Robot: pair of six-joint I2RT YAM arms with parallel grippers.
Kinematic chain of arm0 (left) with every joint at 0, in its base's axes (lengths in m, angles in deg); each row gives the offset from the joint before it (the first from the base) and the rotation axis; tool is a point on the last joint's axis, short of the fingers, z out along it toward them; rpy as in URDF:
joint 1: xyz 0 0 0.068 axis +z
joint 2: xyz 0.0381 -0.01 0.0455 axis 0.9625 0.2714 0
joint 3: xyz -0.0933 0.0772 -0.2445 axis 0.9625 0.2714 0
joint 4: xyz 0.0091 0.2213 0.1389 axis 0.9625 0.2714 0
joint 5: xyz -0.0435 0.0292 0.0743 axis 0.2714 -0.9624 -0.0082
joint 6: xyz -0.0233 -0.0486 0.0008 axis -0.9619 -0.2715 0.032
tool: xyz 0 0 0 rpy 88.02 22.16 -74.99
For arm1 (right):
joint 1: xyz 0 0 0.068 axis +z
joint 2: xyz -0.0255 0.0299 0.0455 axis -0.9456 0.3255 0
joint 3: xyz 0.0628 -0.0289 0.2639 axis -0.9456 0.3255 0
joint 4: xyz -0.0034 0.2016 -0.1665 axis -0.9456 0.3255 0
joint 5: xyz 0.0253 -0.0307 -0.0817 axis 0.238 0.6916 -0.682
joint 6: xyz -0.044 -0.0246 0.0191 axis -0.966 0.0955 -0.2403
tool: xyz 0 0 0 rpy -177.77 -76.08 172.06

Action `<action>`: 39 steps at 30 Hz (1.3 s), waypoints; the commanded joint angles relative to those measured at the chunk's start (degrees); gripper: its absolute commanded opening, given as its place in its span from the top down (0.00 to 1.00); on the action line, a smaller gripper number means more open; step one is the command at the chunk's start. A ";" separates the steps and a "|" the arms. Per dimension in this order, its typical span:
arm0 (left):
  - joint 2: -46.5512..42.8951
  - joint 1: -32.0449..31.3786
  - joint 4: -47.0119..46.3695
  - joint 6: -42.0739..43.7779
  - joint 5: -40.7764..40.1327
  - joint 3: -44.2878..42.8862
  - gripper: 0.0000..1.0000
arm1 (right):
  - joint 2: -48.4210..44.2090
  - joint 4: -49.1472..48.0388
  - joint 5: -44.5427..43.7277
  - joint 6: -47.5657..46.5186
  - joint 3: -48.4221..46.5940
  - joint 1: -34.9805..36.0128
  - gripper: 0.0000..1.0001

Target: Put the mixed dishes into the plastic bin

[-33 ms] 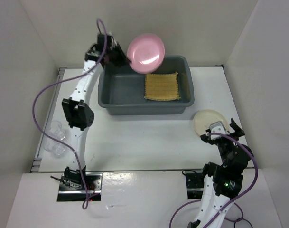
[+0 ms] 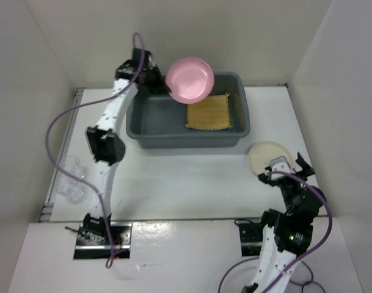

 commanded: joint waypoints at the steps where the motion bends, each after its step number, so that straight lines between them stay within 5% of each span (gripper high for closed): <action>1: 9.33 -2.51 14.55 1.04 0.65 -20.35 1.00 | -0.19 -0.09 0.68 -0.29 0.34 0.14 0.02; 5: 16.76 -5.94 18.89 1.66 -4.80 -30.22 1.00 | -0.19 -0.09 0.68 -0.29 0.34 0.14 0.02; 30: 32.17 -8.58 11.26 -0.27 -1.55 -32.45 0.88 | 0.34 -0.61 -0.37 0.24 0.87 0.14 0.02; 34: 32.69 -8.58 9.25 -0.80 -0.49 -32.45 0.71 | 0.87 -0.61 -0.37 0.76 0.87 0.14 0.02; 35: 32.69 -8.06 8.28 -0.80 2.29 -32.45 0.55 | 1.39 -0.61 -0.37 0.76 0.87 0.14 0.02; 39: 29.20 -7.53 6.96 0.95 7.24 -32.45 0.18 | 2.62 -2.63 -2.04 3.65 0.34 0.14 0.02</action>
